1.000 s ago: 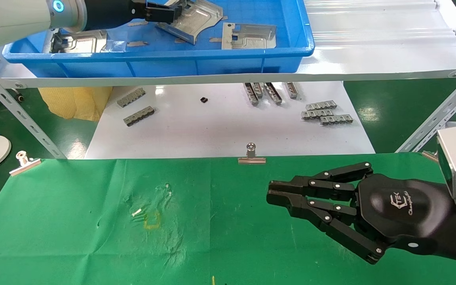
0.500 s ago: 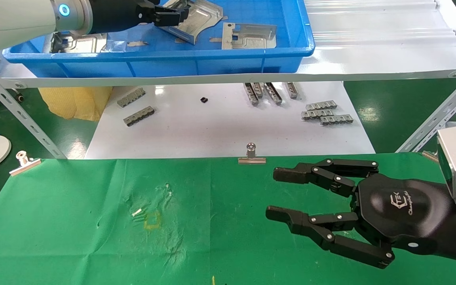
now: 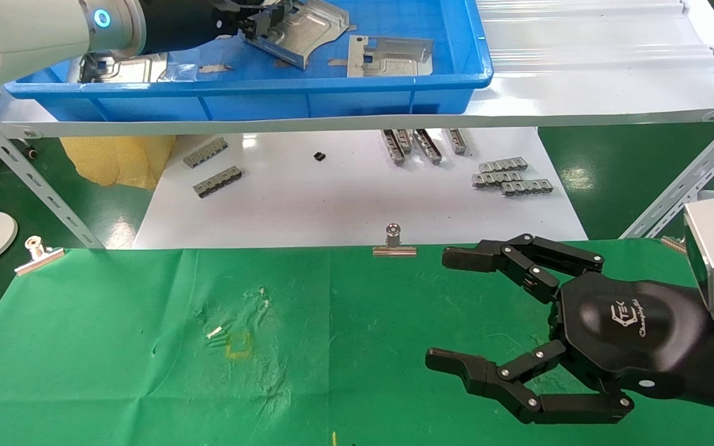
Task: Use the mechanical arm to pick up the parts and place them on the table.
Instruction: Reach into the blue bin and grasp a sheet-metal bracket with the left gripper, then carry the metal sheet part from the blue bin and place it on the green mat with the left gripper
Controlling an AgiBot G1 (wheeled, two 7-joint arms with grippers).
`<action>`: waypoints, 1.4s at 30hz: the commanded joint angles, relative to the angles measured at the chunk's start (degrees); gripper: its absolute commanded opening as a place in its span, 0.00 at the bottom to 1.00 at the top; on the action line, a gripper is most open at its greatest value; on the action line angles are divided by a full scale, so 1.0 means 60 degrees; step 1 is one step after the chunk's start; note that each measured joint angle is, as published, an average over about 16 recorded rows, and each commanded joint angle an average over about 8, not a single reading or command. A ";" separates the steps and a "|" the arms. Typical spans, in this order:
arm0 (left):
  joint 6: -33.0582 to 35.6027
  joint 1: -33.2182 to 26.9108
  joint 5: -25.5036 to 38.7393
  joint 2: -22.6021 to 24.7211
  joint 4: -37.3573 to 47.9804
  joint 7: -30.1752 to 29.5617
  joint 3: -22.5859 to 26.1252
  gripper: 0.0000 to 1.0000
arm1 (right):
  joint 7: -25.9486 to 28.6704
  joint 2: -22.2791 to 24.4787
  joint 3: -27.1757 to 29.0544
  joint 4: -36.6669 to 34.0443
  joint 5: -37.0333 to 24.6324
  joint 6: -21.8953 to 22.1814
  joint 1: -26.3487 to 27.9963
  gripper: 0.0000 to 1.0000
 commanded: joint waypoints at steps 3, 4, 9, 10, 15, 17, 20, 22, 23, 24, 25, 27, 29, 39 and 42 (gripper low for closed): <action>-0.0038 0.0026 -0.0069 0.0001 -0.0013 -0.0039 -0.0010 0.00 | 0.0000 0.0000 0.0000 0.0000 0.0000 0.0000 0.0000 1.00; -0.0044 0.0027 -0.0084 -0.0001 -0.0018 -0.0044 -0.0012 0.00 | 0.0000 0.0000 0.0000 0.0000 0.0000 0.0000 0.0000 1.00; -0.0067 -0.0066 -0.0198 -0.0049 -0.0058 0.0004 -0.0051 0.00 | 0.0000 0.0000 0.0000 0.0000 0.0000 0.0000 0.0000 1.00; -0.0062 -0.0101 -0.0228 -0.0067 -0.0065 0.0034 -0.0067 0.00 | 0.0000 0.0000 0.0000 0.0000 0.0000 0.0000 0.0000 1.00; 0.0188 -0.0305 -0.0421 -0.0253 -0.0085 0.0331 -0.0182 0.00 | 0.0000 0.0000 0.0000 0.0000 0.0000 0.0000 0.0000 1.00; 0.0455 -0.0368 -0.0519 -0.0403 -0.0098 0.0521 -0.0245 0.00 | 0.0000 0.0000 0.0000 0.0000 0.0000 0.0000 0.0000 1.00; 0.1121 -0.0422 -0.0690 -0.0741 -0.0145 0.0892 -0.0354 0.00 | 0.0000 0.0000 0.0000 0.0000 0.0000 0.0000 0.0000 1.00; 0.1732 -0.0431 -0.0815 -0.1038 -0.0199 0.1194 -0.0430 0.00 | 0.0000 0.0000 0.0000 0.0000 0.0000 0.0000 0.0000 1.00; 0.2084 -0.0428 -0.0879 -0.1207 -0.0231 0.1363 -0.0469 0.00 | 0.0000 0.0000 0.0000 0.0000 0.0000 0.0000 0.0000 1.00; 0.2457 -0.0421 -0.0944 -0.1383 -0.0265 0.1540 -0.0507 0.00 | 0.0000 0.0000 0.0000 0.0000 0.0000 0.0000 0.0000 1.00; 0.2825 -0.0409 -0.1007 -0.1552 -0.0296 0.1714 -0.0543 0.00 | 0.0000 0.0000 0.0000 0.0000 0.0000 0.0000 0.0000 1.00; 0.3622 -0.0369 -0.1135 -0.1919 -0.0353 0.2086 -0.0616 0.00 | 0.0000 0.0000 0.0000 0.0000 0.0000 0.0000 0.0000 1.00; 0.4430 -0.0310 -0.1253 -0.2268 -0.0404 0.2457 -0.0679 0.00 | 0.0000 0.0000 0.0000 0.0000 0.0000 0.0000 0.0000 1.00; 0.8020 0.0338 -0.1538 -0.3865 -0.0920 0.4618 -0.0660 0.00 | 0.0000 0.0000 0.0000 0.0000 0.0000 0.0000 0.0000 1.00; 0.8225 0.0657 -0.1666 -0.4279 -0.1386 0.5135 -0.0490 0.00 | 0.0000 0.0000 0.0000 0.0000 0.0000 0.0000 0.0000 1.00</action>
